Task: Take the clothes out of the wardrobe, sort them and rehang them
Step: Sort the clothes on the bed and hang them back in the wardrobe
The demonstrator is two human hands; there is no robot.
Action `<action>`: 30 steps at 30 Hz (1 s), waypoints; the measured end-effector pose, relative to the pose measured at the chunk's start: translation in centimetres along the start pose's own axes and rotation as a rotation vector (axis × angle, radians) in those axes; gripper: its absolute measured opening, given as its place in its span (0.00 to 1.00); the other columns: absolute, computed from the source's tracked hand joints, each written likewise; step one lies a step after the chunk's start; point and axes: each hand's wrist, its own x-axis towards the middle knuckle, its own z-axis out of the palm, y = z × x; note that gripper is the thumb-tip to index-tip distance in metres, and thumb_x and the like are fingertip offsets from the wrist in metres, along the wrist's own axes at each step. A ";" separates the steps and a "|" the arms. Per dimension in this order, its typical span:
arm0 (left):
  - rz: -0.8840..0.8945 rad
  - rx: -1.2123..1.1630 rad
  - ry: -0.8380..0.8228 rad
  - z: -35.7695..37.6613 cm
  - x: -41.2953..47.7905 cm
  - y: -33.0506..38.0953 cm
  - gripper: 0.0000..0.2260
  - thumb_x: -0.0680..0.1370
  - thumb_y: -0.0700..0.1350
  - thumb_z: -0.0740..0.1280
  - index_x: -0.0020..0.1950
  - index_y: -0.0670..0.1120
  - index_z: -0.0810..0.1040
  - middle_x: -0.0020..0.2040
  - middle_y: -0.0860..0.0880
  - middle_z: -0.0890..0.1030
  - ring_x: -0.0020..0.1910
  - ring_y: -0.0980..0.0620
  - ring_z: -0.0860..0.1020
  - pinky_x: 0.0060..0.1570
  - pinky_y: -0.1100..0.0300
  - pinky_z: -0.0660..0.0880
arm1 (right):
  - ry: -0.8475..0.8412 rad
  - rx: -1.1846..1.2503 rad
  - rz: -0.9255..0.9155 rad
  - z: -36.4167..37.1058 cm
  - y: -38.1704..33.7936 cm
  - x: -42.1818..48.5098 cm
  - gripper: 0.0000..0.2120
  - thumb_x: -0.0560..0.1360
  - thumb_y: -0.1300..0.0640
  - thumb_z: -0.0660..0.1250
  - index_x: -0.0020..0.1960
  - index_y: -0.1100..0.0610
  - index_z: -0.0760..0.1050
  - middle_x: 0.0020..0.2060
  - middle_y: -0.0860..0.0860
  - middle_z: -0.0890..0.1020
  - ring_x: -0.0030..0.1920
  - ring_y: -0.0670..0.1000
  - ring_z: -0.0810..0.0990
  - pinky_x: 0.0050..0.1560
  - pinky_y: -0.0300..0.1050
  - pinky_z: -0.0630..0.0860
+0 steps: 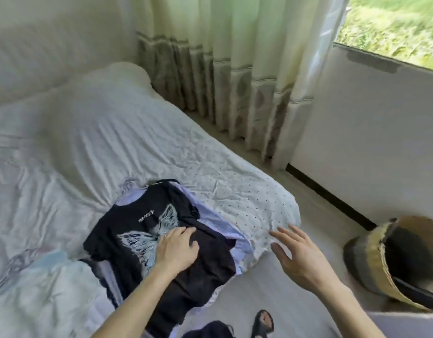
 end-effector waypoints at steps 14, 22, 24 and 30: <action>-0.548 -0.178 0.130 0.6 -7.1 -10.1 0.21 0.81 0.51 0.60 0.75 0.54 0.69 0.72 0.53 0.72 0.72 0.50 0.69 0.69 0.56 0.65 | -0.288 -0.126 -0.537 4.5 -9.4 12.7 0.21 0.83 0.44 0.54 0.75 0.42 0.65 0.75 0.42 0.66 0.79 0.48 0.54 0.76 0.44 0.57; -0.623 -0.236 -0.057 4.3 -3.6 -16.9 0.22 0.80 0.53 0.59 0.75 0.55 0.69 0.71 0.54 0.73 0.71 0.51 0.70 0.69 0.51 0.68 | -0.513 -0.228 -0.529 11.9 -14.7 18.3 0.23 0.83 0.43 0.52 0.77 0.43 0.61 0.77 0.44 0.63 0.79 0.49 0.53 0.76 0.46 0.56; -0.598 -0.238 -0.130 5.4 -0.9 -18.9 0.22 0.80 0.53 0.59 0.75 0.56 0.68 0.72 0.54 0.73 0.71 0.51 0.70 0.69 0.51 0.68 | -0.582 -0.256 -0.491 14.3 -15.8 20.3 0.23 0.83 0.43 0.52 0.78 0.45 0.61 0.77 0.46 0.63 0.79 0.50 0.53 0.77 0.47 0.55; -0.515 -0.220 -0.289 7.7 8.7 -25.8 0.22 0.80 0.52 0.59 0.75 0.54 0.69 0.70 0.51 0.73 0.69 0.48 0.71 0.65 0.50 0.69 | -0.770 -0.356 -0.361 21.8 -18.5 26.7 0.25 0.83 0.45 0.52 0.79 0.48 0.58 0.78 0.52 0.61 0.79 0.53 0.54 0.78 0.48 0.52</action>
